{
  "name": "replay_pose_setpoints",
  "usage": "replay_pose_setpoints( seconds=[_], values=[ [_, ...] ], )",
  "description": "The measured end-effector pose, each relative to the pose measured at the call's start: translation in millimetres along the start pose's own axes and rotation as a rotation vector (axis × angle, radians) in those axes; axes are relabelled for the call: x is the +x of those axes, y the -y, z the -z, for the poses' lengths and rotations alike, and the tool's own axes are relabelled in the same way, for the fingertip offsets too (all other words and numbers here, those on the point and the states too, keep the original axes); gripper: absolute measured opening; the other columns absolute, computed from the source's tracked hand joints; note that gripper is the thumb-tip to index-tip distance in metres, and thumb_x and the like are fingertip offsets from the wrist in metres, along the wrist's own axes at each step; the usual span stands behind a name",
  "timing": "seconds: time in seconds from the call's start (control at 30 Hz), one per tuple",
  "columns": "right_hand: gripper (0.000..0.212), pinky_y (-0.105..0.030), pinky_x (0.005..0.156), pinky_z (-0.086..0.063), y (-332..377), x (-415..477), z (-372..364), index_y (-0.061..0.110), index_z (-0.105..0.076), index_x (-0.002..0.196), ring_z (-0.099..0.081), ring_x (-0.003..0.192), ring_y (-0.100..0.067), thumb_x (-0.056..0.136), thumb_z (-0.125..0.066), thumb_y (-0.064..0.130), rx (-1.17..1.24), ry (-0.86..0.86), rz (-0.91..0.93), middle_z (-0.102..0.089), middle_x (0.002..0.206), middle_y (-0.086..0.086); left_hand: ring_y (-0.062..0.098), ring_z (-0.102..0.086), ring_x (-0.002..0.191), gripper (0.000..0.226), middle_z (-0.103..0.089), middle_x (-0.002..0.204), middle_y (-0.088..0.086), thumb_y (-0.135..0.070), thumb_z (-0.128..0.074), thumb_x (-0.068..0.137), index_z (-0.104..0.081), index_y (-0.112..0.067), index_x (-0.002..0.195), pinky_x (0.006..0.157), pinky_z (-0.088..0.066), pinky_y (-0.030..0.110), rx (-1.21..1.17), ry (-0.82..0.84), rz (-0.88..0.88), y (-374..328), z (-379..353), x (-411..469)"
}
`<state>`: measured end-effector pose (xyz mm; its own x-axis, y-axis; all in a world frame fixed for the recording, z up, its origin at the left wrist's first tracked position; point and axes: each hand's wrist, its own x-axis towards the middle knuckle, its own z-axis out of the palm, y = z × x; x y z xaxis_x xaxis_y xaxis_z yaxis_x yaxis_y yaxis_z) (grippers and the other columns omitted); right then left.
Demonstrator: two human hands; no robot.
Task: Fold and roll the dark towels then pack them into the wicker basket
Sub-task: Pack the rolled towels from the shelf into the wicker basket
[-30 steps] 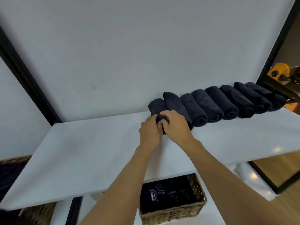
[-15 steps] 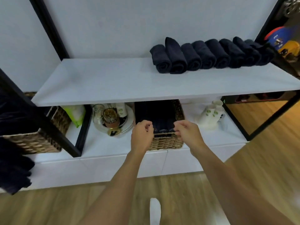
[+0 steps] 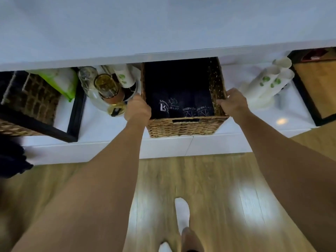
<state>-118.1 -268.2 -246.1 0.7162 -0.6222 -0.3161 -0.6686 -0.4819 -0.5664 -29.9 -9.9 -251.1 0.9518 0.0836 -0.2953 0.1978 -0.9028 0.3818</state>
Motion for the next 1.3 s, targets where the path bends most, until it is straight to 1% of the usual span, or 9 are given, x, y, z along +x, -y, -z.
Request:
replay_pose_setpoints(
  seconds=[0.23, 0.4, 0.57, 0.77, 0.83, 0.97, 1.03, 1.17, 1.3],
  values=[
    [0.015, -0.033, 0.067, -0.048, -7.3, -7.4, -4.8, 0.005, -0.056, 0.1, -0.058, 0.084, -0.031, 0.087, -0.048, 0.007, 0.141, 0.035, 0.071, -0.061, 0.093, -0.012, 0.037, -0.056, 0.116, 0.034, -0.06, 0.124, 0.018, -0.014, -0.054, 0.095, -0.049, -0.011, 0.129, 0.081, -0.044, 0.037, 0.049, -0.003, -0.047, 15.5, 0.4, 2.3],
    [0.018, -0.048, 0.076, -0.056, -9.2, -64.3, 18.9, 0.007, -0.058, 0.092, -0.062, 0.082, -0.033, 0.082, -0.046, -0.001, 0.376, 0.061, 0.006, -0.063, 0.089, -0.016, 0.038, -0.057, 0.109, 0.03, -0.061, 0.116, 0.018, -0.021, -0.055, 0.096, -0.051, -0.007, 0.123, 0.079, -0.045, 0.037, -0.011, -0.014, -0.127, 34.0, 27.6, -40.8],
    [0.016, -0.032, 0.057, -0.04, -10.8, -158.5, 59.0, 0.007, -0.051, 0.083, -0.049, 0.07, -0.023, 0.08, -0.045, -0.007, 0.423, 0.094, 0.039, -0.052, 0.077, -0.01, 0.038, -0.056, 0.112, 0.036, -0.06, 0.122, 0.016, -0.019, -0.058, 0.091, -0.054, -0.012, 0.125, 0.077, -0.039, 0.032, -0.012, -0.007, -0.185, 61.8, 69.8, -114.0],
    [0.02, -0.028, 0.057, -0.035, -12.1, -305.8, 114.0, 0.008, -0.05, 0.072, -0.047, 0.068, -0.023, 0.075, -0.047, -0.012, 0.491, 0.105, 0.083, -0.05, 0.075, -0.01, 0.036, -0.062, 0.081, 0.013, -0.067, 0.099, 0.019, -0.013, -0.058, 0.081, -0.062, -0.007, 0.092, 0.063, -0.053, 0.034, -0.061, -0.015, -0.273, 111.1, 149.8, -240.0],
    [0.026, -0.027, 0.053, -0.032, -6.8, -353.2, 132.8, 0.009, -0.044, 0.065, -0.043, 0.062, -0.022, 0.075, -0.046, -0.015, 0.52, 0.112, 0.097, -0.044, 0.067, -0.008, 0.034, -0.062, 0.067, 0.006, -0.066, 0.091, 0.022, -0.007, -0.059, 0.081, -0.063, -0.003, 0.082, 0.049, -0.052, 0.032, -0.08, -0.024, -0.295, 123.5, 184.8, -286.6],
    [0.032, -0.029, 0.052, -0.026, 8.9, -425.1, 165.9, 0.014, -0.039, 0.061, -0.037, 0.064, -0.02, 0.069, -0.043, -0.016, 0.565, 0.132, 0.157, -0.038, 0.067, -0.007, 0.035, -0.06, 0.055, 0.019, -0.055, 0.064, 0.02, 0.001, -0.059, 0.078, -0.052, -0.002, 0.061, 0.043, -0.052, 0.034, -0.18, -0.088, -0.294, 143.2, 250.5, -366.0],
    [0.029, -0.029, 0.05, -0.027, 22.7, -451.8, 182.8, 0.014, -0.039, 0.062, -0.037, 0.062, -0.019, 0.069, -0.045, -0.014, 0.547, 0.155, 0.204, -0.038, 0.068, -0.007, 0.035, -0.059, 0.054, 0.018, -0.051, 0.059, 0.018, 0.002, -0.059, 0.078, -0.054, -0.001, 0.061, 0.036, -0.042, 0.027, -0.193, -0.121, -0.289, 152.0, 280.0, -392.9],
    [0.027, -0.026, 0.045, -0.032, 58.6, -482.7, 212.6, 0.01, -0.041, 0.059, -0.039, 0.053, -0.017, 0.075, -0.046, -0.011, 0.565, 0.197, 0.315, -0.04, 0.061, -0.005, 0.024, -0.05, 0.052, 0.022, -0.05, 0.061, 0.013, 0.002, -0.057, 0.081, -0.05, -0.005, 0.062, 0.04, -0.042, 0.023, -0.257, -0.198, -0.283, 156.9, 334.4, -415.5],
    [0.034, -0.026, 0.049, -0.035, 99.1, -472.1, 225.6, 0.014, -0.04, 0.049, -0.039, 0.053, -0.016, 0.072, -0.048, -0.01, 0.638, 0.21, 0.383, -0.04, 0.056, -0.002, 0.03, -0.057, 0.06, 0.019, -0.054, 0.066, 0.015, 0.001, -0.053, 0.08, -0.052, -0.005, 0.062, 0.043, -0.047, 0.026, -0.351, -0.285, -0.287, 147.3, 376.5, -397.6]
  ],
)
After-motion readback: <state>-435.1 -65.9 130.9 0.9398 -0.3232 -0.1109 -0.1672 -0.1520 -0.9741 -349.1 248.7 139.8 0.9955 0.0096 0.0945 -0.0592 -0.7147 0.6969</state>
